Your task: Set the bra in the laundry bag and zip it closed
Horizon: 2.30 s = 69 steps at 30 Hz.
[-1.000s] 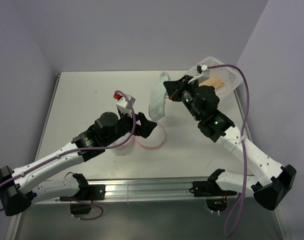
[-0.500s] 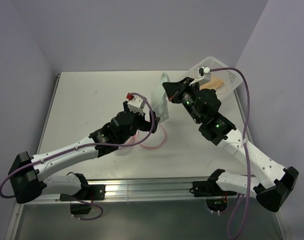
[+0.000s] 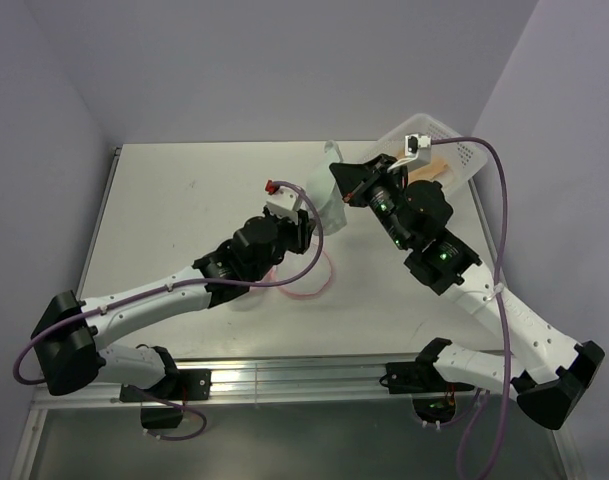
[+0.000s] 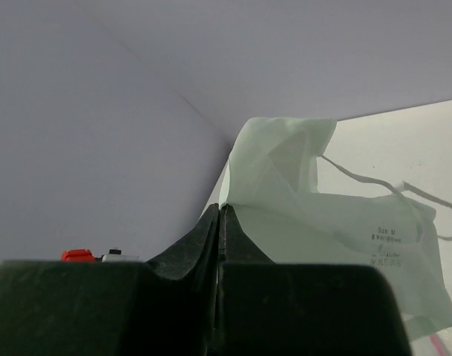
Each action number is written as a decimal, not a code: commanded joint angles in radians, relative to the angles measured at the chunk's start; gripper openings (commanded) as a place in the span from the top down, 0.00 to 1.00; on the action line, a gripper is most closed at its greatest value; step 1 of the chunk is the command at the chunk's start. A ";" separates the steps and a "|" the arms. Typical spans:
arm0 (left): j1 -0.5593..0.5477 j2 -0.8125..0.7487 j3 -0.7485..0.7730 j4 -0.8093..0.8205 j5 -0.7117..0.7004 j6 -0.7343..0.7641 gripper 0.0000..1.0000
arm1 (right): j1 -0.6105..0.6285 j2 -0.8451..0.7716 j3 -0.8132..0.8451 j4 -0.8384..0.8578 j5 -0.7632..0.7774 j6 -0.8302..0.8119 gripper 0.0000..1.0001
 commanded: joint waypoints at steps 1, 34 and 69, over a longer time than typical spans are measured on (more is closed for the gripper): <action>-0.005 0.009 0.051 0.074 -0.041 0.033 0.59 | 0.008 -0.042 0.006 0.054 0.011 0.008 1.00; 0.131 -0.299 -0.012 -0.125 0.347 -0.089 1.00 | 0.008 -0.238 -0.075 -0.319 -0.193 -0.342 0.28; 0.135 -0.488 0.261 -0.924 1.088 0.118 1.00 | 0.201 -0.011 -0.095 -0.061 -1.273 -0.518 0.02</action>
